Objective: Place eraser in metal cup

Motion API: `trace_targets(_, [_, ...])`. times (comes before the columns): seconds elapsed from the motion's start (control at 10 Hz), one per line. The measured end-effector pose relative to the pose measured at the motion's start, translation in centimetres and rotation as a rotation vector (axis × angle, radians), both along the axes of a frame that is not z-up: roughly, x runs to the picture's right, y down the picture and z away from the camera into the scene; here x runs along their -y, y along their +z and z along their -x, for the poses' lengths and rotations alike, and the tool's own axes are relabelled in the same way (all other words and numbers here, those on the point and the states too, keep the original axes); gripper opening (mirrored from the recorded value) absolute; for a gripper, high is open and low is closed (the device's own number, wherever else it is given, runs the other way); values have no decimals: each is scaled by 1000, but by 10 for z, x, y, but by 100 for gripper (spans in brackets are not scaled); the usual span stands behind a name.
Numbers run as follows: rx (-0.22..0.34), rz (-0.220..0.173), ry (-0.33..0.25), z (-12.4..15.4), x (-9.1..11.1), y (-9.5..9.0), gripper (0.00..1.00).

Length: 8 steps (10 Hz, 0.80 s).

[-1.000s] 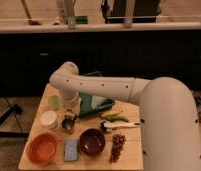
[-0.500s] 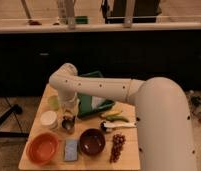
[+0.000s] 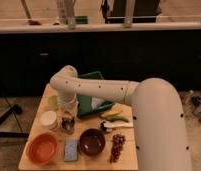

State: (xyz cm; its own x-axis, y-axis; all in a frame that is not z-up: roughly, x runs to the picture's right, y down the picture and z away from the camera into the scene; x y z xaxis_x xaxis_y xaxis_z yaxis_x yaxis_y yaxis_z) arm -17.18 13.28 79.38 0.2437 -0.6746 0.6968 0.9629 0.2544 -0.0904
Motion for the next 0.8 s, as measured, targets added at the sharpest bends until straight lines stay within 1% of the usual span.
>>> trace_targets(0.2, [-2, -5, -13, 1, -2, -3, 4])
trace_targets(0.5, [-5, -16, -39, 5, -9, -14, 4])
trace_targets(0.8, [8, -23, -57, 11, -17, -25, 4])
